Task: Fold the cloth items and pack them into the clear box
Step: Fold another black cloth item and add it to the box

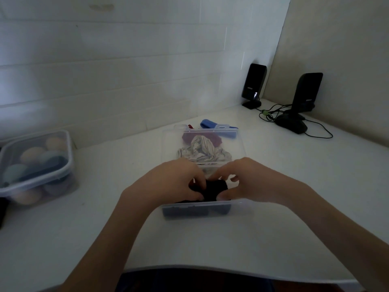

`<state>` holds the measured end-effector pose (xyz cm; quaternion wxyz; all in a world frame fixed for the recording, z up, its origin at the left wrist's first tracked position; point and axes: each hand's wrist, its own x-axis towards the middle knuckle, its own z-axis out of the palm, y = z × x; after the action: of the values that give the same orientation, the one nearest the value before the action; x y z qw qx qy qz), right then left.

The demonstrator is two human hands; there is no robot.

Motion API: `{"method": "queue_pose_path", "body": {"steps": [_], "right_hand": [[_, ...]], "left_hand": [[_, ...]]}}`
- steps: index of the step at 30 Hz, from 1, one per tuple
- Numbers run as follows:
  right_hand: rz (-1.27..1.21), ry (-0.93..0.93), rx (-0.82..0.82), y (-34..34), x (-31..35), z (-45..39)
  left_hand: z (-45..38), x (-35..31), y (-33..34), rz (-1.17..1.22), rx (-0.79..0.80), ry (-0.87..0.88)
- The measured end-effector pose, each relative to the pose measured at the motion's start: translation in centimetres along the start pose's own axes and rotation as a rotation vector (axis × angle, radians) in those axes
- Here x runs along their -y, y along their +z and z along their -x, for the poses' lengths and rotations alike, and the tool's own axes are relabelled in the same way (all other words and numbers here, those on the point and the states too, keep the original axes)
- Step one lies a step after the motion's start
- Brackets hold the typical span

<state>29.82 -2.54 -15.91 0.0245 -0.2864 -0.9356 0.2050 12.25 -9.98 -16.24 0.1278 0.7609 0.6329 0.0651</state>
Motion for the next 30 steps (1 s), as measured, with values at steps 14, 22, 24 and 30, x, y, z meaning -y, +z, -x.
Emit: {"method": "queue_pose_path", "body": {"steps": [14,22,24,30], "right_hand": [[-0.018,0.018,0.117,-0.9,0.3,-0.2],[-0.008,0.000,0.142,-0.5,0.3,-0.4],[-0.021,-0.004,0.124,-0.2,0.3,-0.6],[-0.022,-0.027,0.107,0.3,0.6,-0.9]], "left_hand": [[0.5,0.6,0.8,0.115,-0.005,0.138],[0.7,0.6,1.1,0.184,-0.103,0.093],[1.0,0.5,1.3,0.198,-0.224,0.054],[1.3,0.0,1.3,0.030,-0.255,-0.033]]}}
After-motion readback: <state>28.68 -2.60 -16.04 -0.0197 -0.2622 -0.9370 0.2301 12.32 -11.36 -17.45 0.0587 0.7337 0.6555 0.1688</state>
